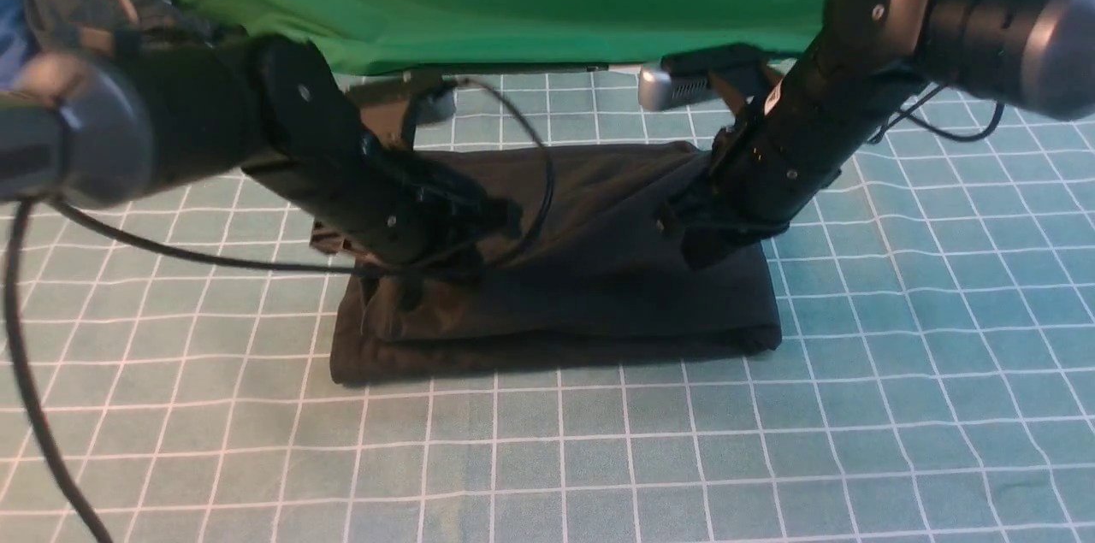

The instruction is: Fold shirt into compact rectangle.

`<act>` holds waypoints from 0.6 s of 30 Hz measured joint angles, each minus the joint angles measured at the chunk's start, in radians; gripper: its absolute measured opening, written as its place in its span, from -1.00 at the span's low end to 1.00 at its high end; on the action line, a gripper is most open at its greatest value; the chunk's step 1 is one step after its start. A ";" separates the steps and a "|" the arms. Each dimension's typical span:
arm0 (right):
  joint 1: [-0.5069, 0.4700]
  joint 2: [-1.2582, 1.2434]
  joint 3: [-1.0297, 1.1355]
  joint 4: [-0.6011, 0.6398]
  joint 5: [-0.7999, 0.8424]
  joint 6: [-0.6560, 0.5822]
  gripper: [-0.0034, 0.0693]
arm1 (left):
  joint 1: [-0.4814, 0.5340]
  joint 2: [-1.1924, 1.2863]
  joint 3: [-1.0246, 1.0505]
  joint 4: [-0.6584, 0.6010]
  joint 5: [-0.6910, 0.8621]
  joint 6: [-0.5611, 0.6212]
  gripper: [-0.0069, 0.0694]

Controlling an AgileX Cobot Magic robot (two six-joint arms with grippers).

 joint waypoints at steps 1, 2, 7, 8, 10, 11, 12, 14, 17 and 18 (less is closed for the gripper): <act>0.000 0.015 0.000 -0.006 0.009 0.000 -0.84 | 0.000 0.008 0.014 0.040 0.000 -0.038 -0.79; 0.000 0.031 0.000 -0.012 0.019 0.000 -0.84 | 0.000 0.011 0.029 0.076 -0.002 -0.072 -0.79; 0.000 0.083 0.002 -0.044 0.066 0.007 -0.84 | 0.000 0.012 0.082 0.154 -0.028 -0.137 -0.79; 0.001 0.083 0.006 -0.054 0.067 0.010 -0.84 | 0.000 0.012 0.092 0.161 -0.032 -0.141 -0.79; 0.001 0.083 0.007 -0.083 0.073 0.023 -0.84 | 0.000 0.010 0.104 0.172 -0.046 -0.154 -0.79; 0.001 0.083 0.007 -0.095 0.074 0.030 -0.84 | 0.000 0.007 0.106 0.178 -0.048 -0.162 -0.79; 0.001 0.083 0.007 -0.109 0.075 0.034 -0.84 | 0.000 0.003 0.108 0.181 -0.050 -0.165 -0.79; -0.001 0.078 0.008 -0.119 0.079 0.037 -0.84 | 0.000 -0.013 0.109 0.188 -0.045 -0.167 -0.79; -0.012 0.045 0.010 -0.130 0.081 0.038 -0.84 | 0.000 -0.064 0.116 0.196 -0.043 -0.168 -0.79; -0.016 0.036 0.010 -0.133 0.081 0.038 -0.84 | 0.000 -0.079 0.118 0.197 -0.044 -0.168 -0.79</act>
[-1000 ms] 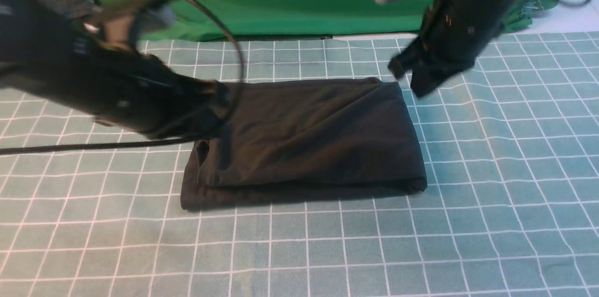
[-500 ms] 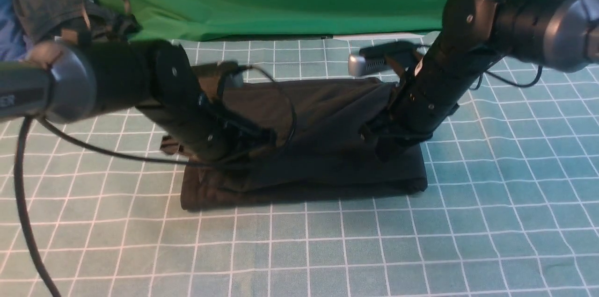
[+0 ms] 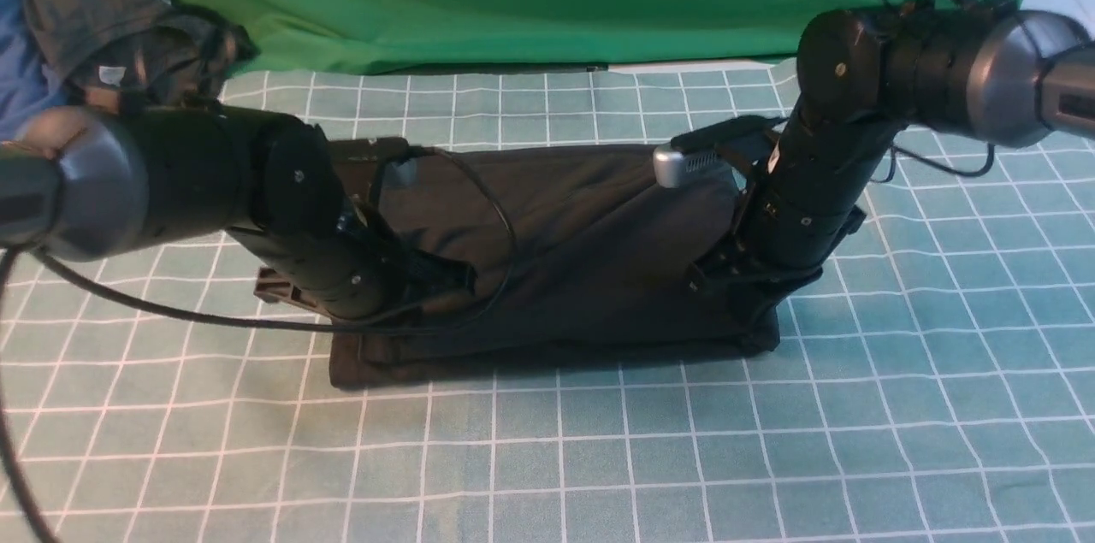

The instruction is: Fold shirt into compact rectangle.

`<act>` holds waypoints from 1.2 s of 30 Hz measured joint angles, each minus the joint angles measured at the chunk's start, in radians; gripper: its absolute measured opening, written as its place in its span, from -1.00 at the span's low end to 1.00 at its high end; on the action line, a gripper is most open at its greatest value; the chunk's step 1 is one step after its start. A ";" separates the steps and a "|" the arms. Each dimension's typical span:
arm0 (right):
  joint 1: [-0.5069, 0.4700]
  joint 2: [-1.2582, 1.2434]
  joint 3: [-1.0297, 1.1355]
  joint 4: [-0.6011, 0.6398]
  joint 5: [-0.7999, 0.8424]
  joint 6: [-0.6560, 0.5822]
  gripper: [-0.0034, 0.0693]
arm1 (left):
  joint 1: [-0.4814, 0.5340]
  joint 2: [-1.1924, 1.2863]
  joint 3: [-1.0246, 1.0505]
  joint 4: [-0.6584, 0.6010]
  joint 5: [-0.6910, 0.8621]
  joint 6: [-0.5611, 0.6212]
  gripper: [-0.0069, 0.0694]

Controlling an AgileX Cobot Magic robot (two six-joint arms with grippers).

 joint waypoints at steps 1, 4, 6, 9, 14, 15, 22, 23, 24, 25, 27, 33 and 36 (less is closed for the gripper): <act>-0.005 -0.014 0.000 -0.002 0.001 0.000 -0.84 | 0.000 -0.026 0.000 0.001 -0.001 -0.002 -0.79; -0.015 -0.051 0.000 -0.005 -0.003 0.001 -0.84 | 0.000 -0.093 0.000 0.001 -0.039 -0.031 -0.79; -0.016 -0.056 0.000 -0.004 -0.019 0.001 -0.84 | 0.000 -0.108 0.000 -0.006 -0.077 -0.035 -0.79; -0.016 -0.040 0.000 0.003 -0.044 0.001 -0.84 | 0.000 -0.082 0.000 -0.024 -0.108 -0.044 -0.79; -0.016 0.034 0.000 -0.002 -0.020 0.001 -0.84 | 0.016 0.031 0.000 -0.032 -0.130 -0.046 -0.79; -0.016 0.047 0.001 -0.008 -0.006 0.001 -0.84 | 0.025 0.054 0.000 -0.033 -0.128 -0.046 -0.79; -0.017 0.055 0.070 -0.072 0.025 0.011 -0.84 | 0.131 0.085 0.000 -0.069 -0.064 -0.032 -0.79; -0.017 0.055 0.072 -0.075 0.028 0.012 -0.84 | 0.139 0.077 0.000 -0.071 -0.058 -0.016 -0.79; -0.017 0.055 0.072 -0.075 0.029 0.015 -0.84 | 0.141 0.070 0.000 -0.073 -0.057 -0.007 -0.79; -0.017 0.052 0.073 -0.074 0.021 0.016 -0.84 | 0.144 0.051 0.000 -0.078 -0.056 0.007 -0.79; -0.017 0.040 0.075 -0.070 0.009 0.017 -0.84 | 0.144 0.017 0.001 -0.098 -0.060 0.024 -0.79; -0.017 -0.067 0.030 -0.064 -0.020 0.019 -0.84 | 0.144 -0.112 -0.006 -0.175 -0.086 0.081 -0.79; -0.017 -0.101 -0.029 -0.063 -0.020 0.019 -0.84 | 0.144 -0.119 -0.035 -0.201 -0.078 0.087 -0.79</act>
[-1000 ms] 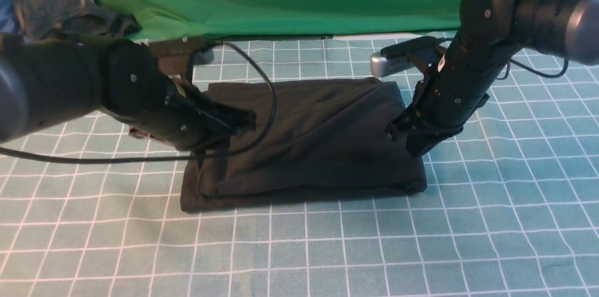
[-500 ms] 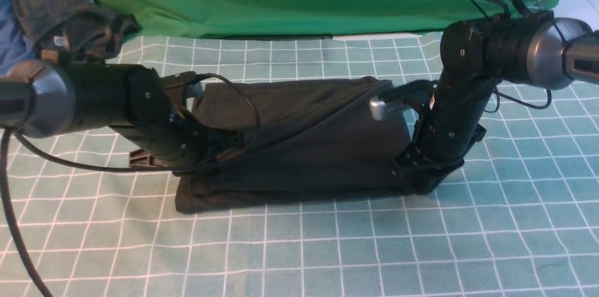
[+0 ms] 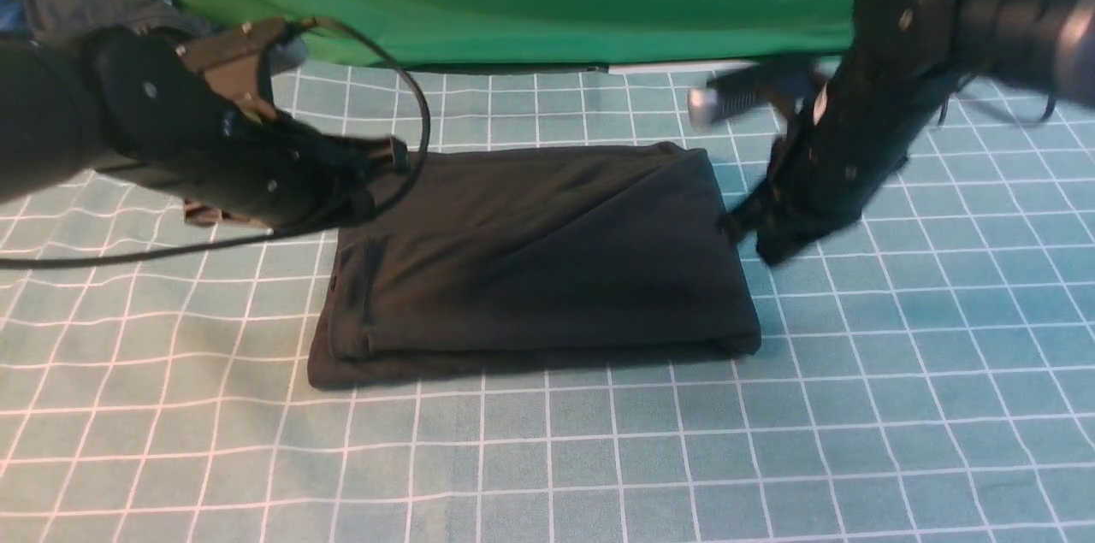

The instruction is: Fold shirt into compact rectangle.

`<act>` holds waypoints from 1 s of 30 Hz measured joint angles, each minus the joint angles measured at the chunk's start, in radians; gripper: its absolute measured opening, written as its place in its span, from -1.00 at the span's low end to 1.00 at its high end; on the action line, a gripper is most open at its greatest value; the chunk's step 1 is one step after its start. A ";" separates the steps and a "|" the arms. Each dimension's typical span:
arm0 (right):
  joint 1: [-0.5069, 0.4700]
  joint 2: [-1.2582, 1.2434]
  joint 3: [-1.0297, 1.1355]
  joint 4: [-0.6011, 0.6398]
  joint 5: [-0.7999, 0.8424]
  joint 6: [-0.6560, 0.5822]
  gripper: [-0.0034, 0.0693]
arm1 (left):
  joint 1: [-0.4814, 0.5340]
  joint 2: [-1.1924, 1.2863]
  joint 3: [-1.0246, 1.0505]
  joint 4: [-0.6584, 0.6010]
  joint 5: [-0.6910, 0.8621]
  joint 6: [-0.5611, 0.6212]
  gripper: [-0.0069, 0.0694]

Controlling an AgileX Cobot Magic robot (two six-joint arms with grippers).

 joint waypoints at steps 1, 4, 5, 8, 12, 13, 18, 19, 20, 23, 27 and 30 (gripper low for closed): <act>-0.001 -0.004 -0.032 0.001 0.006 0.000 -0.84 | 0.001 0.010 -0.018 -0.014 0.009 0.007 -0.79; -0.001 -0.004 -0.085 0.012 0.007 0.000 -0.84 | 0.001 0.046 -0.065 -0.072 0.044 0.052 -0.79; -0.001 -0.004 -0.099 0.017 0.006 0.000 -0.84 | 0.001 0.064 -0.091 -0.100 0.060 0.078 -0.79; -0.001 -0.004 -0.139 0.023 0.001 0.000 -0.84 | 0.001 0.157 -0.180 -0.252 0.127 0.224 -0.79; -0.001 -0.004 -0.141 0.026 0.000 0.000 -0.85 | -0.011 0.269 -0.270 -0.402 0.206 0.375 -0.79; -0.001 -0.004 -0.141 0.026 0.001 0.000 -0.85 | -0.022 0.294 -0.287 -0.415 0.216 0.393 -0.79; -0.001 -0.004 -0.141 0.026 0.001 0.000 -0.85 | -0.085 0.396 -0.348 -0.405 0.229 0.412 -0.79; -0.001 -0.004 -0.141 0.026 0.001 0.000 -0.85 | -0.094 0.418 -0.359 -0.400 0.227 0.410 -0.79; -0.001 -0.004 -0.141 0.026 0.001 0.000 -0.85 | -0.097 0.429 -0.362 -0.393 0.219 0.410 -0.79; -0.001 -0.004 -0.141 0.026 0.001 0.000 -0.85 | -0.098 0.460 -0.364 -0.381 0.191 0.408 -0.79; -0.001 -0.004 -0.141 0.026 0.005 0.000 -0.85 | -0.098 0.501 -0.364 -0.339 0.097 0.402 -0.79; -0.001 -0.004 -0.141 0.026 0.013 0.000 -0.85 | -0.097 0.504 -0.369 -0.284 0.045 0.342 -0.79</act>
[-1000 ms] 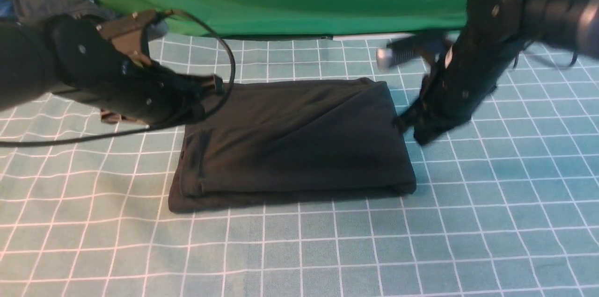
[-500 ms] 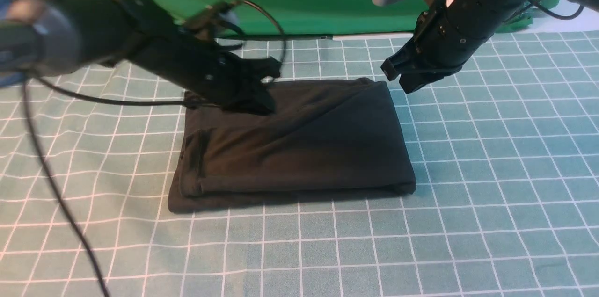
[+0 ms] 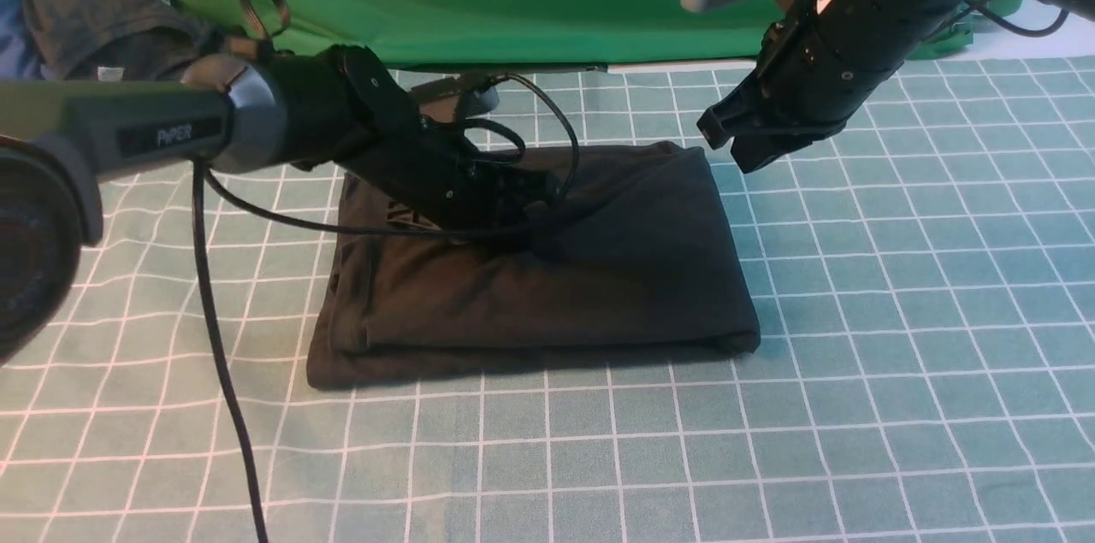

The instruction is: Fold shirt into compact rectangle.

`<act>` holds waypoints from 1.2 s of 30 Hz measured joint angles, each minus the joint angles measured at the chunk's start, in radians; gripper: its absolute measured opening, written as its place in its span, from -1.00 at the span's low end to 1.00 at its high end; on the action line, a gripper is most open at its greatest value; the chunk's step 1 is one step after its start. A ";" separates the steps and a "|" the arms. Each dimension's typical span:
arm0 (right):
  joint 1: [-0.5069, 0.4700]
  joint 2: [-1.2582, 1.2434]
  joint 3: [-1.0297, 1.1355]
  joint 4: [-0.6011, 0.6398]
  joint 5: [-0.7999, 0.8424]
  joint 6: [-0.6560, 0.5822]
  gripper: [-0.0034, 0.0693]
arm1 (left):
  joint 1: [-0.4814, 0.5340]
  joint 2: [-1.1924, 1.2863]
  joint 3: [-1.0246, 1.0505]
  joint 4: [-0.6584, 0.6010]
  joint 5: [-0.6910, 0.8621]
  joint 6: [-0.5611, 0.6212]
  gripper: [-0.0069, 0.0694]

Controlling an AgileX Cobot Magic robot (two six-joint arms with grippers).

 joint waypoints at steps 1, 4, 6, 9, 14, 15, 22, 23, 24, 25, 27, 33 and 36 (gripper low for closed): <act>0.000 0.000 0.000 0.000 0.011 0.000 -0.85 | 0.010 -0.002 -0.009 0.036 -0.021 -0.041 -0.79; 0.000 0.000 0.000 0.000 0.030 0.000 -0.85 | 0.039 -0.033 -0.013 0.080 -0.029 -0.074 -0.79; 0.000 0.000 0.000 0.000 0.034 0.000 -0.85 | 0.060 -0.080 -0.014 0.099 -0.016 -0.083 -0.79; 0.000 0.000 0.000 0.000 0.034 0.000 -0.84 | 0.078 -0.155 -0.014 0.134 0.035 -0.083 -0.79; 0.000 0.000 0.000 0.000 0.012 0.006 -0.83 | 0.078 -0.290 0.027 0.183 0.095 -0.071 -0.79; 0.000 0.000 0.000 0.000 0.012 0.007 -0.83 | 0.078 -0.290 0.031 0.182 0.097 -0.071 -0.79; 0.000 0.000 0.000 0.000 0.000 0.011 -0.81 | 0.078 -0.296 0.276 0.198 0.012 -0.054 -0.79; 0.000 0.000 0.000 0.000 0.000 0.011 -0.81 | 0.079 -0.289 0.308 0.213 -0.017 -0.054 -0.79; 0.000 0.000 0.000 0.000 0.000 0.011 -0.81 | 0.080 -0.287 0.313 0.219 -0.028 -0.055 -0.79; 0.000 0.000 0.000 0.000 0.001 0.011 -0.81 | 0.087 -0.280 0.346 0.243 -0.052 -0.069 -0.79; 0.000 0.000 0.000 0.000 0.006 0.011 -0.80 | 0.108 -0.274 0.373 0.281 -0.066 -0.121 -0.79; 0.000 0.000 0.000 0.000 0.029 0.012 -0.80 | 0.180 -0.310 0.386 0.276 -0.014 -0.185 -0.79; 0.000 0.000 0.000 0.000 0.029 0.014 -0.80 | 0.180 -0.358 0.385 0.248 -0.003 -0.145 -0.79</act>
